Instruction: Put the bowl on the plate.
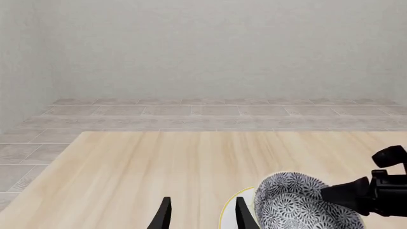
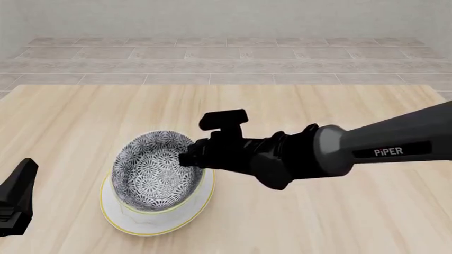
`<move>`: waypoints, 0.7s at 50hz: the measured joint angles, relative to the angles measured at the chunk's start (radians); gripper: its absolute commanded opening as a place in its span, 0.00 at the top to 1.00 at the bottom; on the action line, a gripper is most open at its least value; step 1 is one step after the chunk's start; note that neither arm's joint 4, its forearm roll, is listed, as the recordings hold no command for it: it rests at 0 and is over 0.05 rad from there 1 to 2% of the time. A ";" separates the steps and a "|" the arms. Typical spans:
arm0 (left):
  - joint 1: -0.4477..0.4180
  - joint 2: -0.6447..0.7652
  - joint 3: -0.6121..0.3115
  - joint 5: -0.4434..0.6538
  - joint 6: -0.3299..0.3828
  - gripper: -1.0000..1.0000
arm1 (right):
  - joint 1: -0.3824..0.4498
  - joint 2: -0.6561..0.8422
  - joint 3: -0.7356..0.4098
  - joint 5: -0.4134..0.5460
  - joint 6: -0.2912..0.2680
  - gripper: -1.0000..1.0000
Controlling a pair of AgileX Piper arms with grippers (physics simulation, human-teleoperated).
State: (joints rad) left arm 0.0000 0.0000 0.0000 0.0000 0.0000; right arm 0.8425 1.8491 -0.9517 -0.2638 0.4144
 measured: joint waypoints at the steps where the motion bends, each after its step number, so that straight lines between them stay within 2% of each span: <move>1: 0.000 0.000 0.000 0.000 0.000 0.00 | 0.000 0.001 0.000 -0.001 0.000 1.00; 35: 0.000 0.000 0.000 0.000 0.000 0.00 | 0.003 0.052 -0.019 -0.017 0.001 1.00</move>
State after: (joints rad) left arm 0.0000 0.0000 0.0000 0.0000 0.0000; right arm 0.8460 1.9007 -0.9707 -0.2808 0.4154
